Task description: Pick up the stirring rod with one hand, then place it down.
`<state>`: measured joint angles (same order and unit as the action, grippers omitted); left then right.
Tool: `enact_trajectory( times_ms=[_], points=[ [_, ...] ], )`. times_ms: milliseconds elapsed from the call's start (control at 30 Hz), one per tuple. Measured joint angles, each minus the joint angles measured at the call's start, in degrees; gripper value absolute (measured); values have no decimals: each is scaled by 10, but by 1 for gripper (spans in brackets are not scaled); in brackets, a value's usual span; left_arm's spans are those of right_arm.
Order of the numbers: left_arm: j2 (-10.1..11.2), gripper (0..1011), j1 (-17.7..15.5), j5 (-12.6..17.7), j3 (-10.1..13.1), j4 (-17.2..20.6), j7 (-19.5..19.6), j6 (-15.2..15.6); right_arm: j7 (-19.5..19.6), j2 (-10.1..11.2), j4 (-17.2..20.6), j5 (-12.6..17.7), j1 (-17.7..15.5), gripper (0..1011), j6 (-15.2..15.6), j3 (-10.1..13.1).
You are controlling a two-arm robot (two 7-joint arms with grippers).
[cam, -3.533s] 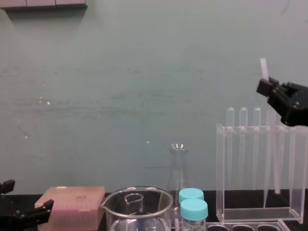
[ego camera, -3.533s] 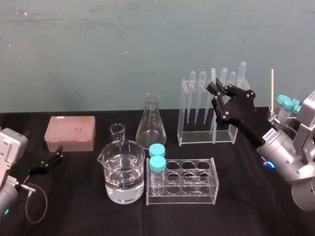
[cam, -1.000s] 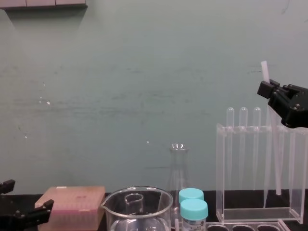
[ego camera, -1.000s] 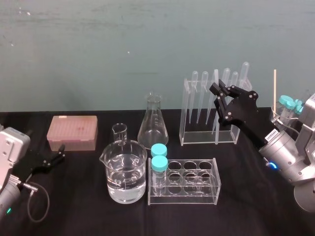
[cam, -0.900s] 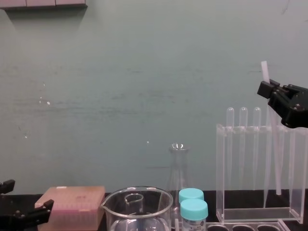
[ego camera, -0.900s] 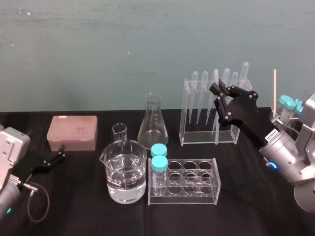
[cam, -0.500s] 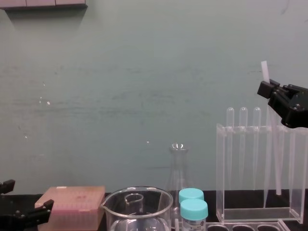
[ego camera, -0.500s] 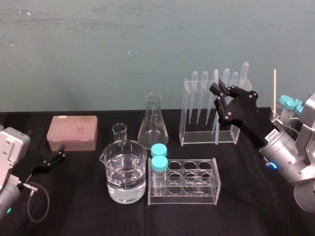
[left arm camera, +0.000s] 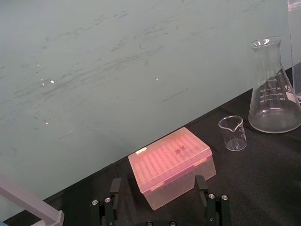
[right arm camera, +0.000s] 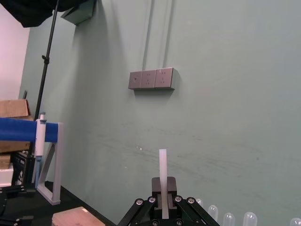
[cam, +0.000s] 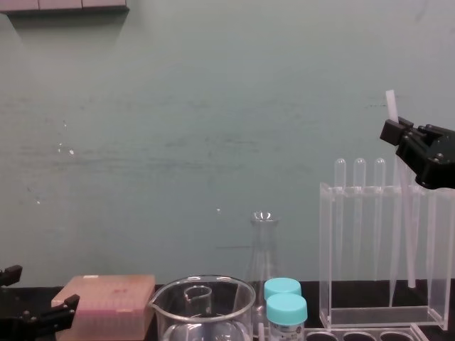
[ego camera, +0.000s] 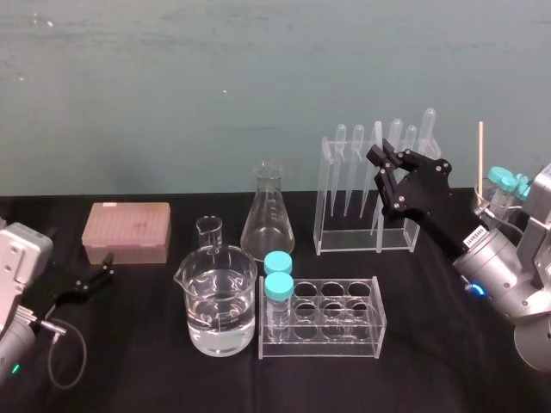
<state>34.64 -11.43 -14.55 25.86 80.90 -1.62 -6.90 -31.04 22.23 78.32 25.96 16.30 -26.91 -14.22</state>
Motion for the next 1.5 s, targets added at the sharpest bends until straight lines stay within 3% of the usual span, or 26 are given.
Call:
enact_trajectory(
  times_ms=[1200,1500],
  points=[
    [0,1000,0,0,0,0,0,0,0,0,0,0,0,64,0,0],
    [0,1000,0,0,0,0,0,0,-37,-4,3,12,1,64,5,3]
  ],
)
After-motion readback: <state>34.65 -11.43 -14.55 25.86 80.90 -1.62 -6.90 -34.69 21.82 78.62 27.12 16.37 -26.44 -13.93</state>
